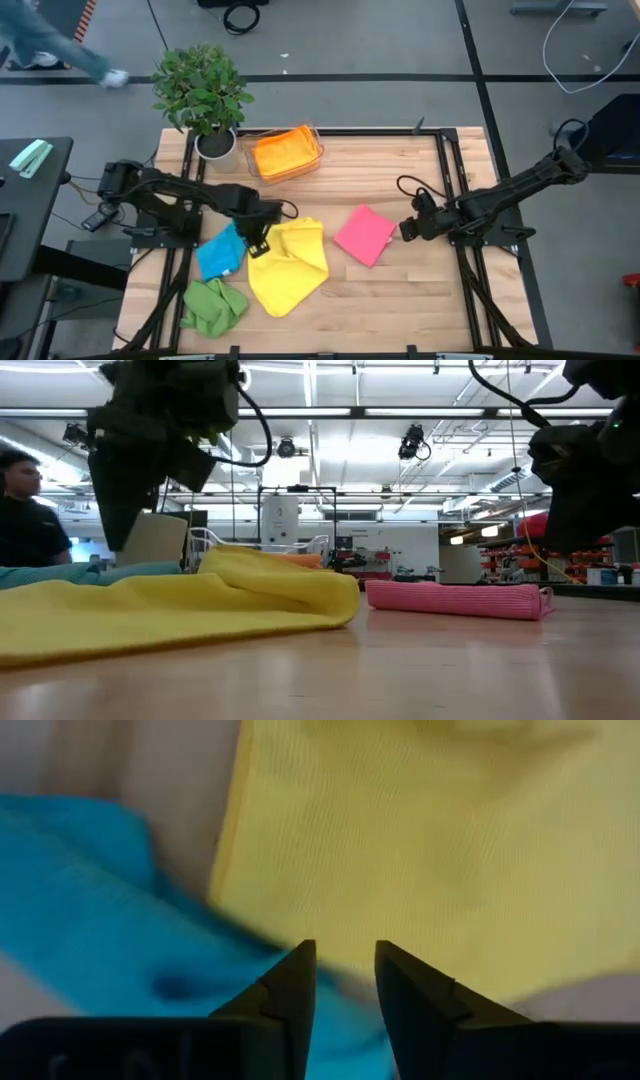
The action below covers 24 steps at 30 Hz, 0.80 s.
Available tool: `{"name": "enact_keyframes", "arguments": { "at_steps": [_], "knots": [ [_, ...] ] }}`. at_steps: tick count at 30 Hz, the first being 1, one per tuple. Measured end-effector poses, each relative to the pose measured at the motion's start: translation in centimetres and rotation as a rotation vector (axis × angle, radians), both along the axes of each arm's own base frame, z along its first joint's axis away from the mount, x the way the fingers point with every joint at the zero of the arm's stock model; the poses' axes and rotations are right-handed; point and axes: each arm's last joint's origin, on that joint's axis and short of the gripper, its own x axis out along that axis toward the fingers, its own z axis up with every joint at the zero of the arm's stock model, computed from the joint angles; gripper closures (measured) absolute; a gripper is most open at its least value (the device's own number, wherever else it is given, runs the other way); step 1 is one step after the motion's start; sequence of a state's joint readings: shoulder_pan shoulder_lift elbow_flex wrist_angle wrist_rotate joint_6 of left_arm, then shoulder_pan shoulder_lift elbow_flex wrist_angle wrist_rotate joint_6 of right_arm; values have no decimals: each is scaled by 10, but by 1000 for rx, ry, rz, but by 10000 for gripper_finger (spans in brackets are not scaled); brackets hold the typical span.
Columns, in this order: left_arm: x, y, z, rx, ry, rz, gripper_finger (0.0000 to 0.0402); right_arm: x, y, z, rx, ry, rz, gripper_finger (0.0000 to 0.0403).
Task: Fold microfiber towels
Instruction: Adjust the yellow microfiber cloth, then stack the folded pink microfiber cloth on top of the orange microfiber cloths in the transparent bin
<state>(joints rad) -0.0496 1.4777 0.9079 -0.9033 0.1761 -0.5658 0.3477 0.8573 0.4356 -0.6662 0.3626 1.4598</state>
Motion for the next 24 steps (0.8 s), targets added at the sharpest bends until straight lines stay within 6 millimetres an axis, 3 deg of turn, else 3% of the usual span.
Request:
{"name": "enact_keyframes", "arguments": {
  "at_steps": [3,6,10,13,17,24],
  "knots": [
    [1,0,26,7,35,-44,285,-1,-2,-1,9,-11,-28,260],
    [16,1,58,7,-65,-42,284,-1,-5,-5,4,5,-53,260],
    [50,6,101,82,-426,62,271,1,-8,-12,33,-8,-78,260],
    [75,20,116,75,-681,162,252,2,-7,-26,85,-65,-90,260],
    [108,44,98,48,-792,209,223,-2,-7,-47,140,-118,-139,260],
    [155,85,22,-21,-771,191,182,-7,-5,-57,144,-161,-253,260]
  ]
}}
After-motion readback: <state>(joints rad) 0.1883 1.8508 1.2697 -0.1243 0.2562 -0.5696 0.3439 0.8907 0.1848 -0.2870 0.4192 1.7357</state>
